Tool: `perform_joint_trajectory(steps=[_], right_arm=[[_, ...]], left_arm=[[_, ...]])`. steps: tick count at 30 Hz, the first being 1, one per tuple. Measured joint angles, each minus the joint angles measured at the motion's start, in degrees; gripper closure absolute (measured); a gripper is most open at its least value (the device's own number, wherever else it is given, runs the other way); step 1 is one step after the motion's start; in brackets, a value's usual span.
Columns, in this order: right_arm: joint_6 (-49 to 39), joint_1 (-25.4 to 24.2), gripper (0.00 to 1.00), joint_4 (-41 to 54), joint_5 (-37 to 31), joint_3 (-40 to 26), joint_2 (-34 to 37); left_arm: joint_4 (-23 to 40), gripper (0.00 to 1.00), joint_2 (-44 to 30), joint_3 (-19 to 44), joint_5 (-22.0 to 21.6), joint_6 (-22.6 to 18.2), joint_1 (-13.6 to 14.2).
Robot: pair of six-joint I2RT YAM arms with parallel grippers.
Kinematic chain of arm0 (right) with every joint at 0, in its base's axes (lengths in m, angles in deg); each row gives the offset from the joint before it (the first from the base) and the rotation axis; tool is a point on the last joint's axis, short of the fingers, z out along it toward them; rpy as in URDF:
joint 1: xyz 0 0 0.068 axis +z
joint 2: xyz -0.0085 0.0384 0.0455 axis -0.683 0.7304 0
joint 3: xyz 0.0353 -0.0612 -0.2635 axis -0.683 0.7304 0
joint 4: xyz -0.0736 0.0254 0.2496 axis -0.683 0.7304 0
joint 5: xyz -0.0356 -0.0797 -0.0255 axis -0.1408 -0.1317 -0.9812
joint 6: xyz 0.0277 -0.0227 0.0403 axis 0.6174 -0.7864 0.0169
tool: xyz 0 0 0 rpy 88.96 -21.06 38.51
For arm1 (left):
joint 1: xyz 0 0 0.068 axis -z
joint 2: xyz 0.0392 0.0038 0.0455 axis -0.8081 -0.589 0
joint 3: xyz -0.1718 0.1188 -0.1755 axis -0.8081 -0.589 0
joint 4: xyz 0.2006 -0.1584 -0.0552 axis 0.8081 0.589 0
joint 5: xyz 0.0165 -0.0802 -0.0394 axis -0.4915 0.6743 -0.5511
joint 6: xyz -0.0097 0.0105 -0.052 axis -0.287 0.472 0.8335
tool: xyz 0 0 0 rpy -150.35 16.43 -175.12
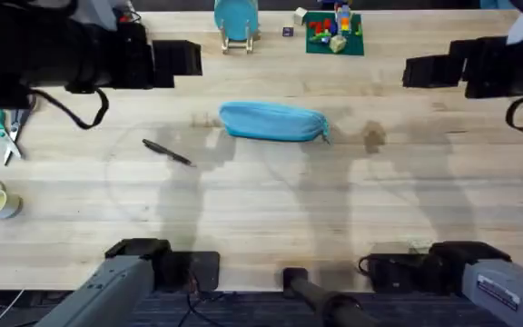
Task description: Unzip the bag, pick up the pens from the table one at a time and place them inside, then zip the bag closed.
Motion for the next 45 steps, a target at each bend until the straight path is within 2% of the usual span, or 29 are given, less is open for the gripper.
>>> perform_joint_trajectory(steps=[5,13,17,21,28,32,38,41,45], right_arm=[[0.0,0.0,0.004,-0.04,0.0,-0.02,0.0],[0.0,0.0,0.004,-0.04,0.0,-0.02,0.0],[0.0,0.0,0.004,-0.04,0.0,-0.02,0.0],[0.0,0.0,0.003,-0.04,0.0,-0.02,-0.02],[0.0,0.0,0.004,-0.06,0.0,-0.02,0.0],[0.0,0.0,0.004,-0.04,0.0,-0.02,-0.02],[0.0,0.0,0.003,-0.04,0.0,-0.02,-0.01],[0.0,0.0,0.003,-0.02,0.0,-0.02,-0.02],[0.0,0.0,0.004,-0.02,0.0,-0.02,0.0]], left_arm=[[3.12,0.007,-2.6,0.02,0.2,0.0,0.0],[2.7,0.007,-5.51,0.02,0.11,-0.43,0.0],[2.68,0.007,-6.04,0.02,0.16,-3.69,0.0],[1.78,0.007,-6.04,0.02,1.75,-9.88,0.0],[0.75,0.009,-6.04,0.02,9.72,-24.3,-0.72],[0.8,0.01,-6.08,0.02,15.99,-30.64,-4.47],[0.77,0.01,-8.7,0.02,29.02,-41.07,-11.89],[0.8,0.01,-11.61,0.02,35.4,-45.9,-14.55],[0.8,0.01,-15.73,0.02,42.31,-51.51,-16.58]])
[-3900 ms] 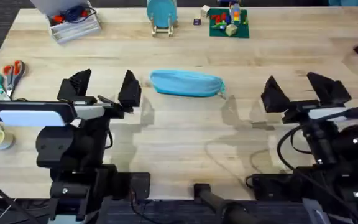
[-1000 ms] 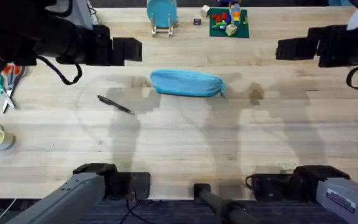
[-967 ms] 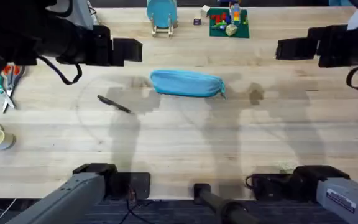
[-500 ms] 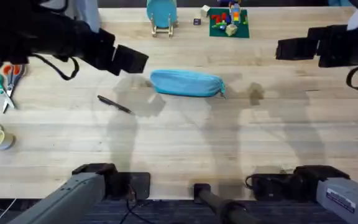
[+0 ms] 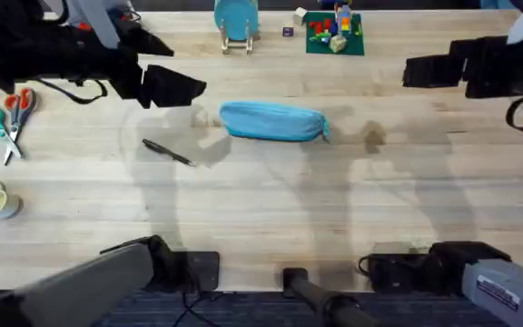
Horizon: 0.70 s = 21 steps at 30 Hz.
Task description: Unzip the bag, pick up the pens from the table one at a time and place them inside, then zip the bag closed.
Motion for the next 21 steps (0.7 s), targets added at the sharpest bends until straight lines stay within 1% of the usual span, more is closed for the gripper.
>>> perform_joint_trajectory(steps=[3,5,14,21], right_arm=[[0.0,0.0,0.004,0.0,0.0,0.0,0.0],[0.0,0.0,0.004,0.0,0.0,0.0,-0.01],[0.0,0.0,0.004,0.0,0.0,0.0,0.0],[0.0,0.0,0.004,0.37,-0.01,0.0,0.0]], left_arm=[[0.0,0.01,-2.88,0.0,3.97,-3.95,-0.74],[-0.01,0.01,-4.49,0.0,5.67,-6.33,-0.81],[-0.13,0.01,-10.44,0.0,10.67,-17.92,-0.81],[-1.53,0.01,-17.2,0.02,13.71,-24.15,-0.8]])
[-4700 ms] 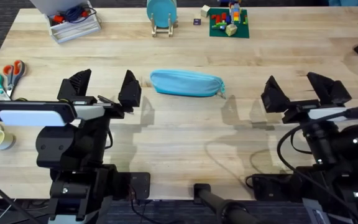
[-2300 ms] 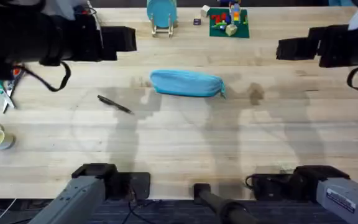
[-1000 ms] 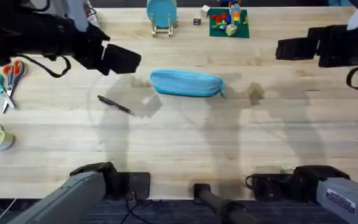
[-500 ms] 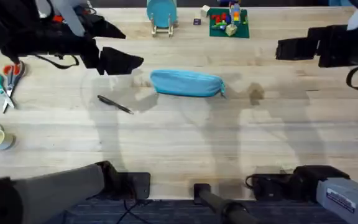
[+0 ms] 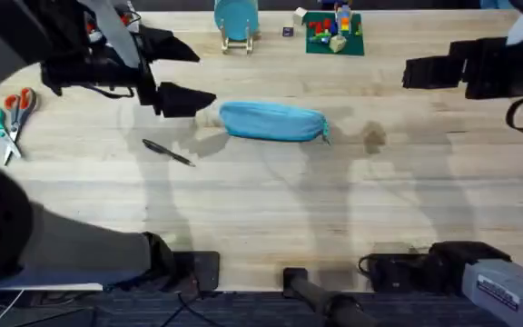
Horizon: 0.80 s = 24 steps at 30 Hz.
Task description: Unzip the bag, pick up the pens from the table one at a time and place them inside, then zip the bag closed.
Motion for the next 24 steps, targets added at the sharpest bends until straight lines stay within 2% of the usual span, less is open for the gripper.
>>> perform_joint_trajectory(steps=[15,24], right_arm=[[0.0,0.0,0.004,-0.01,-0.01,0.0,-0.01],[-1.58,0.0,0.003,-0.02,-0.01,0.0,0.0]], left_arm=[[0.86,0.01,-9.26,0.14,5.03,-7.23,0.04],[2.86,0.01,-15.38,0.31,5.44,-12.18,2.0]])
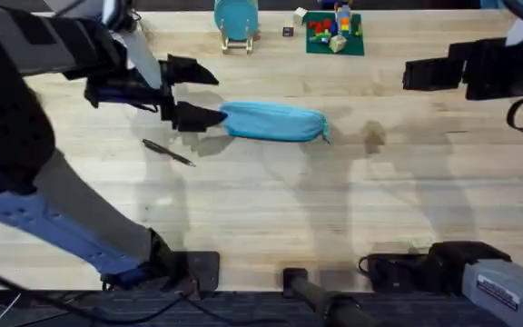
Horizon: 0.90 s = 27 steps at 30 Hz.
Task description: Unzip the bag, pick up the pens from the table one at a time and place them inside, then zip the bag closed.
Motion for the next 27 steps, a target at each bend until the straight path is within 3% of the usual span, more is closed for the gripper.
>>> perform_joint_trajectory(steps=[7,27], right_arm=[[-0.7,0.0,0.004,0.01,0.0,-0.02,0.0],[-1.02,0.0,0.004,2.52,0.0,-0.02,-0.01]], left_arm=[[-0.09,0.01,-5.05,0.0,0.13,-0.79,1.52],[-1.55,0.007,-5.26,0.0,1.6,-1.0,1.59]])
